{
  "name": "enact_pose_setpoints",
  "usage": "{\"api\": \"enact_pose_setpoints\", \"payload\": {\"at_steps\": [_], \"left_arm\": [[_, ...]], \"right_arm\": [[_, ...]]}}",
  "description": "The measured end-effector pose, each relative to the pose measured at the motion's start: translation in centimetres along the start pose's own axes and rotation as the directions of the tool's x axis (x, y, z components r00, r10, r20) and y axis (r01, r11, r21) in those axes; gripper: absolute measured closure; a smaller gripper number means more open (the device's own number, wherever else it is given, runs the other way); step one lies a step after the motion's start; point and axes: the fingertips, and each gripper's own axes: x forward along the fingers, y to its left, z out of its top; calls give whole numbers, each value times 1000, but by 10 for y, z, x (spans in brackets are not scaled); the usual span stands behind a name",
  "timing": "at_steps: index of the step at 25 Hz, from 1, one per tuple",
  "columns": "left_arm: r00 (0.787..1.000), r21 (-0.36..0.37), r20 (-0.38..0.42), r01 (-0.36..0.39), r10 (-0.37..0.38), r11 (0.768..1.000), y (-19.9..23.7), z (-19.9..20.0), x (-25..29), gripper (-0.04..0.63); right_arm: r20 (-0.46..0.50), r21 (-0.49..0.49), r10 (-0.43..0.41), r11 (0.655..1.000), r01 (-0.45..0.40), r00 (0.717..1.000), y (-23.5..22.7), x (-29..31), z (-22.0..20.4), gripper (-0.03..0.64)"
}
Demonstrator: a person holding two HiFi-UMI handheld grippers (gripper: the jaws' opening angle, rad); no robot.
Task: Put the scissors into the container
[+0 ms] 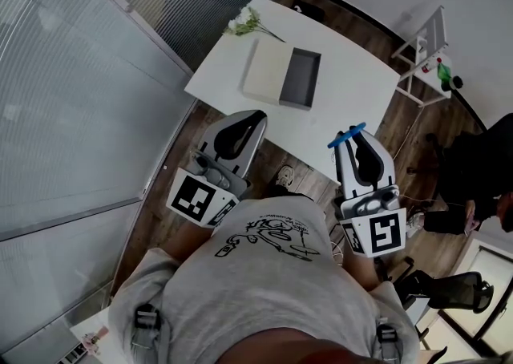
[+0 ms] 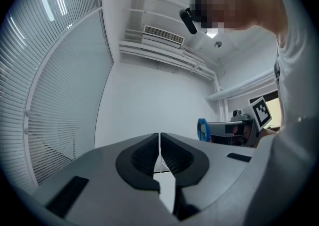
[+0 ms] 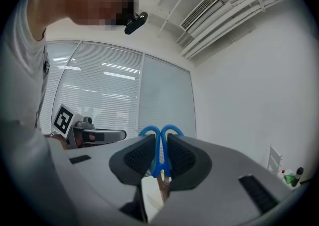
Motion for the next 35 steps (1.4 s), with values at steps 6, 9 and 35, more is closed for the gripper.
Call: {"api": "enact_pose_setpoints", "payload": {"at_steps": [6,9,35], "left_arm": [[1000,-7,-9,12,-12,1000,10,-3,33,568],[1000,-8,-13,17,-17,1000,14,-6,50,568],[1000,-16,-12,20,-20,1000,26,-13,110,569]], "right_arm": [[-8,-1,-8,1000,8,1000,-29,17,-1,534],[-10,1,-10,1000,10,1000,-42,24,-4,534],[-15,9,-11,1000,11,1000,-96,53,-9,534]]}}
